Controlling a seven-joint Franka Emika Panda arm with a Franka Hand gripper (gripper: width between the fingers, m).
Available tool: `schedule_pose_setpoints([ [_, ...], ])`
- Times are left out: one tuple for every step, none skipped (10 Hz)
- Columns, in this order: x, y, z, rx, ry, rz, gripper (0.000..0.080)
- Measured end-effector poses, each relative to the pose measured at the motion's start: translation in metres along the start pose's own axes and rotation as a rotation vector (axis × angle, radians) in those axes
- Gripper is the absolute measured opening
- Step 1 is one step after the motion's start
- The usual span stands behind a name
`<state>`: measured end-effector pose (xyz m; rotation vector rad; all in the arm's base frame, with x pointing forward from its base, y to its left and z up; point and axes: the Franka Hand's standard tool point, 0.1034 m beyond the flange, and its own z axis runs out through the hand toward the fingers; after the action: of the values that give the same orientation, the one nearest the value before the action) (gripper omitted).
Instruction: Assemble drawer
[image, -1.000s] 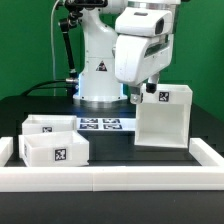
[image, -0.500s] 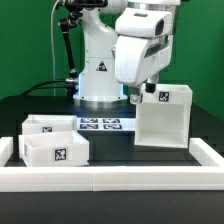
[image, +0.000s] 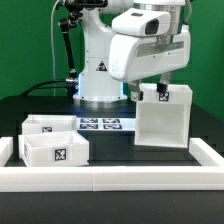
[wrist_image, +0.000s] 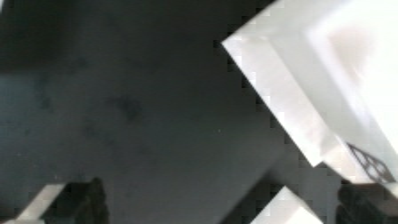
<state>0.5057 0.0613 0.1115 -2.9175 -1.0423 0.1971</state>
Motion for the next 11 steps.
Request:
schedule_pose_setpoints([
  [-0.001,0.000,0.001,0.001,-0.001,0.049,0.0649],
  [-0.001,0.000,0.001,0.001,-0.002,0.127,0.0649],
  [0.000,-0.001,0.000,0.005,0.000,0.256,0.0649],
  [0.000,-0.003,-0.004,0.006,0.006,0.391,0.0649],
  [-0.001,-0.008,-0.007,0.005,0.008,0.481,0.0649],
  [-0.001,-0.016,-0.008,0.020,0.008,0.629,0.0649],
  [-0.001,-0.025,-0.009,0.045,0.012,0.735,0.0649],
  [-0.002,-0.032,-0.010,0.064,0.017,0.823,0.0649],
  [-0.002,-0.032,-0.009,0.064,0.016,0.820,0.0649],
  [-0.002,-0.032,-0.008,0.065,0.015,0.821,0.0649],
  [-0.002,-0.031,-0.008,0.065,0.015,0.821,0.0649],
])
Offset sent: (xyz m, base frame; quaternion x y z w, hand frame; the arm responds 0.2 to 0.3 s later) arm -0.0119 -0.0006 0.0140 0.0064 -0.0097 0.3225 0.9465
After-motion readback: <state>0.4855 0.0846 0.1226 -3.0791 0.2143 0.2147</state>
